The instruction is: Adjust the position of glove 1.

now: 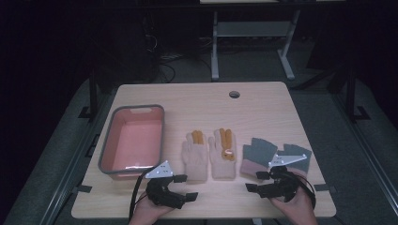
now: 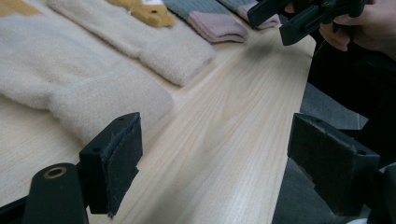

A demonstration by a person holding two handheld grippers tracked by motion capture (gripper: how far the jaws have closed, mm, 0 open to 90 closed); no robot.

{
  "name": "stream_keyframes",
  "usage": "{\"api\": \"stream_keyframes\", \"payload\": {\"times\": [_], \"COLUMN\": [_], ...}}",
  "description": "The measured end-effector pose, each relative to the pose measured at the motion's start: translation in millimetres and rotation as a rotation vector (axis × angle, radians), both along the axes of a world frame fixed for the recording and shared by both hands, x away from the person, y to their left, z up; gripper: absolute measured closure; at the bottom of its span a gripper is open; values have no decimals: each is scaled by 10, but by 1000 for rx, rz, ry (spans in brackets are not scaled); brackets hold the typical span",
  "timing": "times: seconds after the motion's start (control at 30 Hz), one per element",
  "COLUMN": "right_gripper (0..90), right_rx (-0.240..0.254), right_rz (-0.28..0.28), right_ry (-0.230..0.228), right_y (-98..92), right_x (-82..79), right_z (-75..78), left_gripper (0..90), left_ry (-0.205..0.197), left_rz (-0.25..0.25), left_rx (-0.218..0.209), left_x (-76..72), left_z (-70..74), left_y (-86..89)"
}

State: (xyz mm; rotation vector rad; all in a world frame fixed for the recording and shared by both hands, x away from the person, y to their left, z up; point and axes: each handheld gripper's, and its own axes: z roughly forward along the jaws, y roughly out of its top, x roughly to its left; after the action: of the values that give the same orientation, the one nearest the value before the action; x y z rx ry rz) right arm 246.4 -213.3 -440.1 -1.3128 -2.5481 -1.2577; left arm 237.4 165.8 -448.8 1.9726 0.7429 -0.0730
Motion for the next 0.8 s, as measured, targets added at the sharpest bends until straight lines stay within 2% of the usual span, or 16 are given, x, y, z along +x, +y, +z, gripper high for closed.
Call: {"api": "stream_keyframes", "payload": {"times": [0.17, 0.27, 0.37, 0.6, 0.7, 0.8], "right_gripper": [269, 274, 281, 293, 292, 294], "right_rx": [-12, -25, -32, -84, -80, -104], "right_rz": [8, 24, 31, 65, 72, 83], "right_ry": [10, -9, -8, -11, -3, -4], "right_y": [48, 96, 146, 306, 368, 414], "right_x": [60, 139, 204, 379, 447, 509], "right_z": [67, 140, 197, 311, 346, 377], "left_gripper": [178, 178, 178, 178, 178, 178], "left_ry": [2, -3, -8, -12, -15, -21], "left_rz": [1, 6, 8, 1, 0, -6], "left_rx": [-5, 1, 9, 5, 8, 9], "left_x": [8, 1, -2, -13, -25, -31], "left_z": [3, 2, 2, 14, 13, 14], "left_y": [2, 4, 13, 9, -3, -7]}}
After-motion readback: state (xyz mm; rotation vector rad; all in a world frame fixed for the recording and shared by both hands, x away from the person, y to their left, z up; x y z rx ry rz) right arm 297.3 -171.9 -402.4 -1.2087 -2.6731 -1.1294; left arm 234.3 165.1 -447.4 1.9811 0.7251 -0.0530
